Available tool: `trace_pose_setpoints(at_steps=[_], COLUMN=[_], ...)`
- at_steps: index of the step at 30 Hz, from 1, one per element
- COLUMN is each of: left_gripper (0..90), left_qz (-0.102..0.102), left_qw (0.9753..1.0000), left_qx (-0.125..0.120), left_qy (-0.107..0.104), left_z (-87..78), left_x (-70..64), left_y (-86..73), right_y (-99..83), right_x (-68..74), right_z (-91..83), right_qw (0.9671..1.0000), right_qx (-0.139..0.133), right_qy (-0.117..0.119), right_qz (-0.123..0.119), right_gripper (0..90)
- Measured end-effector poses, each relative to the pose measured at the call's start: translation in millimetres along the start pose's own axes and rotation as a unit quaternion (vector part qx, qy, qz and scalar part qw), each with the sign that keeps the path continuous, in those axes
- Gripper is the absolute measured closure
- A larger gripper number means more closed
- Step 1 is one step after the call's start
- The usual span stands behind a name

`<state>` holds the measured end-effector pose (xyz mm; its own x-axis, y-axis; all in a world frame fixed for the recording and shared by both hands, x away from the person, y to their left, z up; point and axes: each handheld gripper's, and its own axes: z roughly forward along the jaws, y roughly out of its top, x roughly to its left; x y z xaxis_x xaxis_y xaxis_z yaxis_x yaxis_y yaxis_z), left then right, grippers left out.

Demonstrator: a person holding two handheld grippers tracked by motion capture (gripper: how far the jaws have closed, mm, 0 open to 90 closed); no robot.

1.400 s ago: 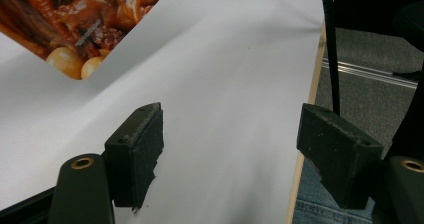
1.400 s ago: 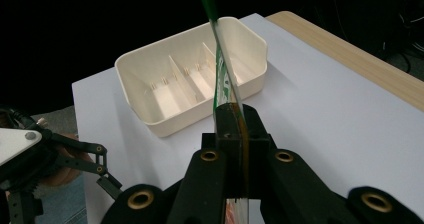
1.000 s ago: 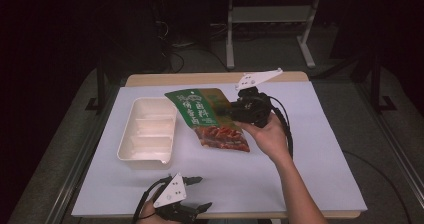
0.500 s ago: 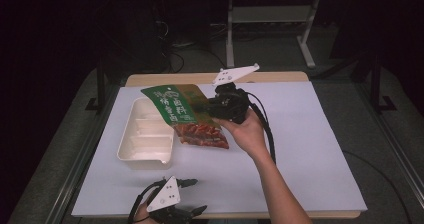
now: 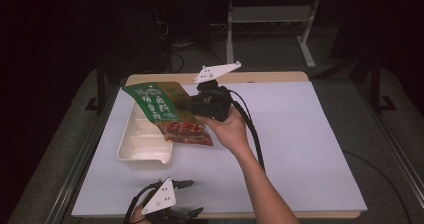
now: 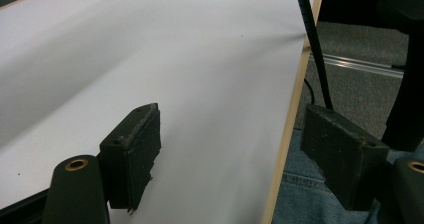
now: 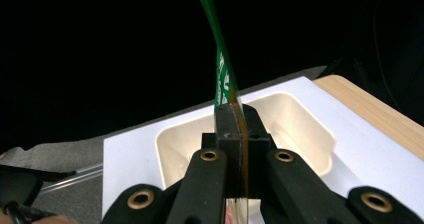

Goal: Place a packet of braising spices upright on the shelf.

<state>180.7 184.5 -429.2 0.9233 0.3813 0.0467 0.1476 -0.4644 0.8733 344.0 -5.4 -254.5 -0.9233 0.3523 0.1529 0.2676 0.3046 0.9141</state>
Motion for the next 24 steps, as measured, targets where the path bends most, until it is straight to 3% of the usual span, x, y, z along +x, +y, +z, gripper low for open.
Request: trace_pose_setpoints(at_steps=[3, 10, 24], left_gripper=[24.0, 24.0, 23.9], left_qz=[-0.008, -0.003, 0.005], left_qw=[1.0000, 1.0000, 1.0000], left_qx=[-0.004, 0.000, 0.002], left_qy=[-0.002, -0.004, -0.007], left_z=[0.6, 1.1, 3.3], left_x=[0.0, -0.5, -1.4], left_y=[-0.5, -0.5, -2.1], right_y=[3.0, 10.6, 8.3], right_x=[2.8, 9.2, 16.1], right_z=[6.7, 24.9, 72.5], right_qw=[1.0000, 0.9999, 0.9994], right_qx=[-0.002, -0.004, -0.005], right_qy=[0.006, 0.014, 0.033], right_qz=[-0.002, -0.009, 0.007], right_gripper=[89.5, 89.6, 89.5])
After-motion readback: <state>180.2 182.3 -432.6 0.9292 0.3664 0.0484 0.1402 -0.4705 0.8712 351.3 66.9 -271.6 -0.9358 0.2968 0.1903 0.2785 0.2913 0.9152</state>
